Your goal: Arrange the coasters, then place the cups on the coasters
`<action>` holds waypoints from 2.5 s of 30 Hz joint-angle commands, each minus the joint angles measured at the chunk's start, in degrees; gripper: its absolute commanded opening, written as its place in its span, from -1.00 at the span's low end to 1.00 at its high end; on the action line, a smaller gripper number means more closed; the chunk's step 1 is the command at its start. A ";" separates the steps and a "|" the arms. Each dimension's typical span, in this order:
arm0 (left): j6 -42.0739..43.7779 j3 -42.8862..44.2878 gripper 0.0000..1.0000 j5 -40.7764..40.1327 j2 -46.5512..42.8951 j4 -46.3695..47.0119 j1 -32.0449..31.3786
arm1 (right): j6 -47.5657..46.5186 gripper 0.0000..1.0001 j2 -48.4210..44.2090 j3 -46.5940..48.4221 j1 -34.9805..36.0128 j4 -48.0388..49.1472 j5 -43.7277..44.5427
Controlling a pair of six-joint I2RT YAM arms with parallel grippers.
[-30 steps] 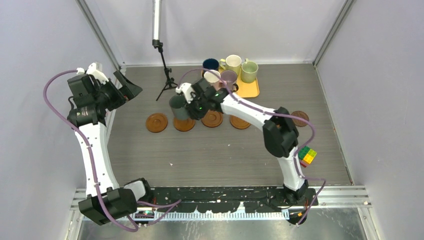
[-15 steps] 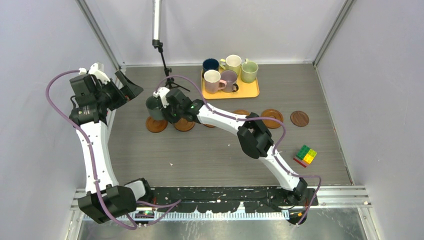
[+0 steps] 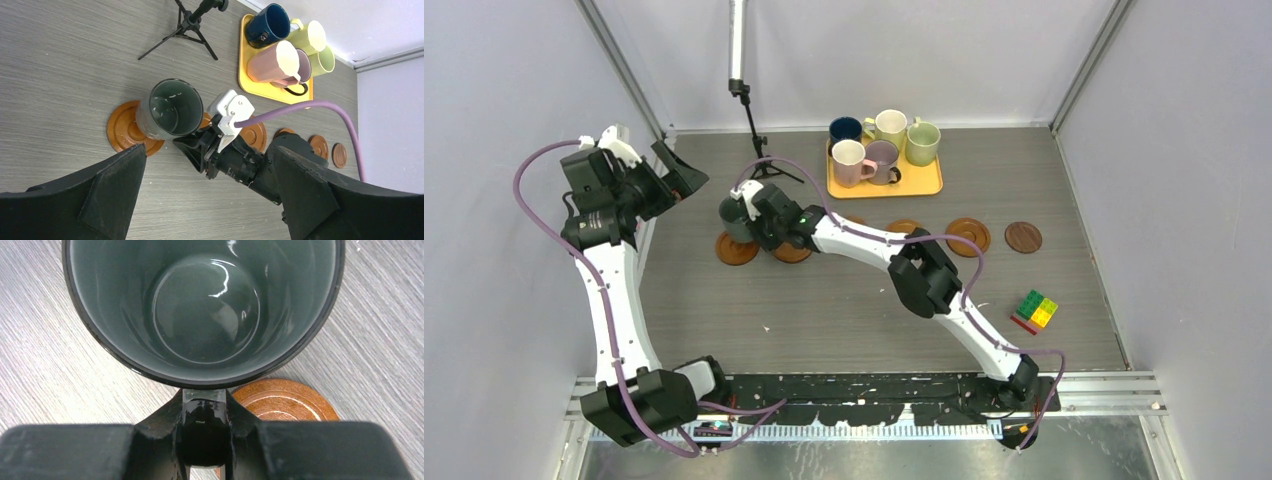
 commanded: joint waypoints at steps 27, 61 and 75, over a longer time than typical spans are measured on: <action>-1.33 -0.70 0.99 4.35 -0.94 4.00 1.18 | 1.88 -0.50 2.36 5.73 3.81 6.15 5.68; 2.28 2.38 0.99 7.68 1.21 -0.67 1.77 | 2.05 0.48 -11.65 -4.98 4.85 -1.17 1.66; 13.66 5.64 0.99 10.39 5.63 -9.95 -3.38 | -5.36 0.57 -33.54 -20.53 -16.86 -17.32 -18.86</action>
